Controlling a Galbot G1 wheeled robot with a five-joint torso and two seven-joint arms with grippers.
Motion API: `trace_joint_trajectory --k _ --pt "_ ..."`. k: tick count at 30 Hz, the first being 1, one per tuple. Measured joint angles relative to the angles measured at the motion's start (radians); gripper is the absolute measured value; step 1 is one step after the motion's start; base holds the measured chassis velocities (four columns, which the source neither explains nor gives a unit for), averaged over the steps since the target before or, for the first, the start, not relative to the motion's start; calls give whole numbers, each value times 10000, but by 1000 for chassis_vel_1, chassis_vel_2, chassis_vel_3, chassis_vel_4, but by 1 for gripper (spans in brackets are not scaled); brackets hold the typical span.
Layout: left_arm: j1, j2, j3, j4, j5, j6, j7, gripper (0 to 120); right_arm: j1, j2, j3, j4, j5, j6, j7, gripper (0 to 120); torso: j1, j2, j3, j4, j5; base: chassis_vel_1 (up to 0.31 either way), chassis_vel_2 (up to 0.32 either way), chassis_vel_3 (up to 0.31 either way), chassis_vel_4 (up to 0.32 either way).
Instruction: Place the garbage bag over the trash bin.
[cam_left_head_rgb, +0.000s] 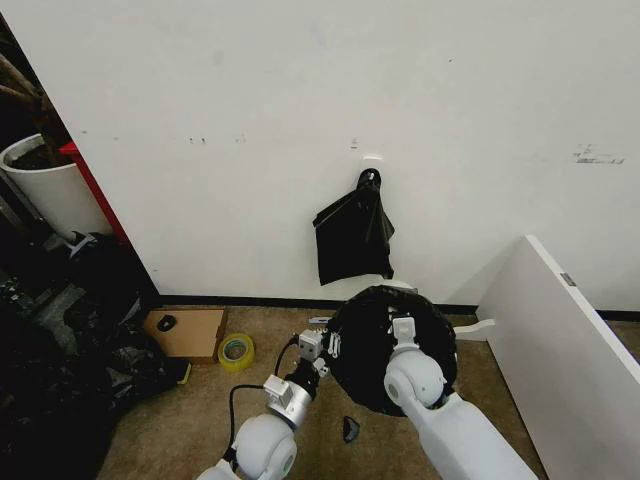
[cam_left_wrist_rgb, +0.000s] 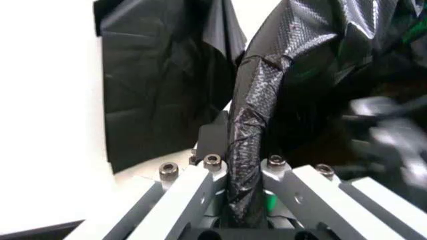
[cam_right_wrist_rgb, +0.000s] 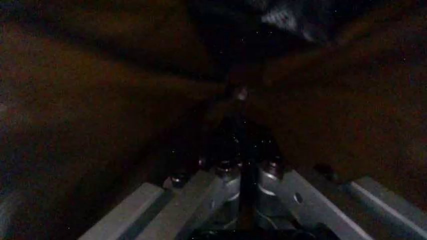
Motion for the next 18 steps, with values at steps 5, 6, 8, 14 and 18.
trace_joint_trajectory --k 5,6,8,14,18 --pt "-177 15 -87 113 -128 79 -27 1 -852 -311 -81 1106 -195 504 -581 0 0 0 0 -3 1 0 0 0 0" --pt "-177 23 -91 115 -133 78 -27 1 -918 -320 -127 1214 -204 508 -596 0 0 0 0 -2 0 0 0 0 0" --pt "-174 30 -92 115 -135 78 -25 1 -949 -318 -186 1277 -205 454 -582 0 0 0 0 -1 1 0 0 0 0" --pt "-32 62 -80 3 -75 -82 135 1 -718 -93 -728 930 -232 -304 -105 0 0 0 0 1 0 0 0 0 0" --pt "98 107 -80 -162 113 -334 289 1 -350 221 -960 328 -450 -1029 129 0 0 0 0 0 0 0 0 0 0"
